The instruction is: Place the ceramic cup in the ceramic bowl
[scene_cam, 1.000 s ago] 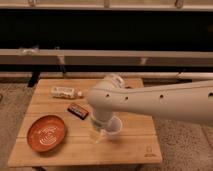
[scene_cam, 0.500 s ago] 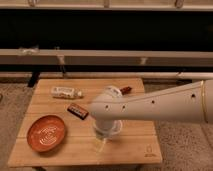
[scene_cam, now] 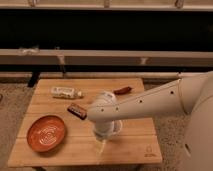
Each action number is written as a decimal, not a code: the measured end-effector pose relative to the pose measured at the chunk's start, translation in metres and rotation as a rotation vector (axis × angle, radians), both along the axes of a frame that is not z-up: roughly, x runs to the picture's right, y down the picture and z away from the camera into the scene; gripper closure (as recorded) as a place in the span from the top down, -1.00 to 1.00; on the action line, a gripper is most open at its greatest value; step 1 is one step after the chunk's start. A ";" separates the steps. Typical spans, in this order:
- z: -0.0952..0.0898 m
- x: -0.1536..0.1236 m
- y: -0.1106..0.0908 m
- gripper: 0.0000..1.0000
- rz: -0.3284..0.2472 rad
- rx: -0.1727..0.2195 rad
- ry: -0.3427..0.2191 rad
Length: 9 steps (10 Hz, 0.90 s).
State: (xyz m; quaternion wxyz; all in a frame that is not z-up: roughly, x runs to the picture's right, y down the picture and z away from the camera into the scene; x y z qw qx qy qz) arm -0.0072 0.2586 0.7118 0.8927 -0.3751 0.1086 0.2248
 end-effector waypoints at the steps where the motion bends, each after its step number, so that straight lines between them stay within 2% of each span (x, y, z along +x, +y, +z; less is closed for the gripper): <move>1: 0.006 0.001 0.001 0.30 -0.011 0.001 0.016; 3: 0.012 0.004 0.001 -0.04 -0.011 0.006 0.032; 5: 0.009 0.007 -0.010 -0.51 -0.001 0.028 0.043; 7: 0.006 0.007 -0.017 -0.86 -0.006 0.050 0.041; 8: 0.002 0.004 -0.022 -0.96 -0.009 0.064 0.033; 9: -0.003 -0.003 -0.033 -1.00 -0.029 0.094 0.004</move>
